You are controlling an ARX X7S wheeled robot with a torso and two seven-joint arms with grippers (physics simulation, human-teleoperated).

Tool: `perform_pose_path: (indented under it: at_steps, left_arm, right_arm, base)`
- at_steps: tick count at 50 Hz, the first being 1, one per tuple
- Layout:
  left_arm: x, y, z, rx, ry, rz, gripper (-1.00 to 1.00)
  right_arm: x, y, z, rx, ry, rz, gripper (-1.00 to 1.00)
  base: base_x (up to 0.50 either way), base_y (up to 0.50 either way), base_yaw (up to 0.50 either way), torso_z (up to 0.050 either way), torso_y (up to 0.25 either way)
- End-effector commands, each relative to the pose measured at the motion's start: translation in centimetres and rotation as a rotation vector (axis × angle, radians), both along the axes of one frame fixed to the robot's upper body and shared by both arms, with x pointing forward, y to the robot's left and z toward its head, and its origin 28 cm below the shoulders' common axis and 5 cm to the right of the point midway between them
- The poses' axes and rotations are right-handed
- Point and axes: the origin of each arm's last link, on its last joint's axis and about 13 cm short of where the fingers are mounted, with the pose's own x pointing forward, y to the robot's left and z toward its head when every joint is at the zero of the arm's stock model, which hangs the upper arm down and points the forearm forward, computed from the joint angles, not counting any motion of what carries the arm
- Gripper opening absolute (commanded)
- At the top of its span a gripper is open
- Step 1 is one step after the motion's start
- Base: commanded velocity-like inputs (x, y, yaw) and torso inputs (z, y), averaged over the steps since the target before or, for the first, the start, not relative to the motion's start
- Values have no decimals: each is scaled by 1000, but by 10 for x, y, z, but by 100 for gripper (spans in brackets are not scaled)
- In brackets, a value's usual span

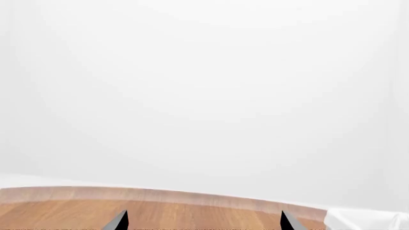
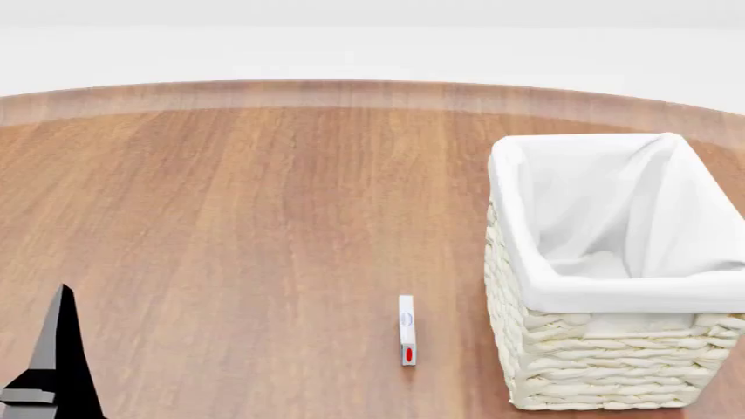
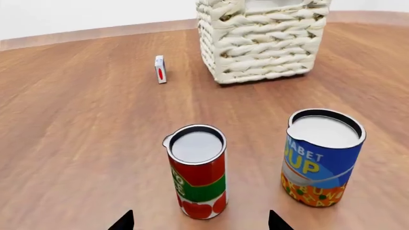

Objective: Pick up the tomato sauce, and put it in the basket.

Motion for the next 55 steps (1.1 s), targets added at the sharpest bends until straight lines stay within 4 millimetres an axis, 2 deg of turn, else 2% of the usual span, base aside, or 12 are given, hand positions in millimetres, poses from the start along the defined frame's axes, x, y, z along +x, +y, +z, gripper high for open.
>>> perform_pose_path:
  at_steps: [1,21,44,55]
  left_arm:
    - [0,0,-1,0,5,-1,100]
    - [-3,0,-3,-5,9,-3,100]
    - [-3,1,-5,-1,8,2,100]
    - [-3,2,-4,4,7,7,100]
  right_arm:
    - [15,-6,-3,0,32,7,100]
    - [40,-9,-20,-13,62,30,100]
    - [60,-11,-11,-25,53,60,100]
    - [68,-14,-13,-27,56,62,100]
  base:
    - [0,0,0,0,0]
    - [0,0,0,0,0]
    - [0,0,0,0,0]
    - [0,0,0,0,0]
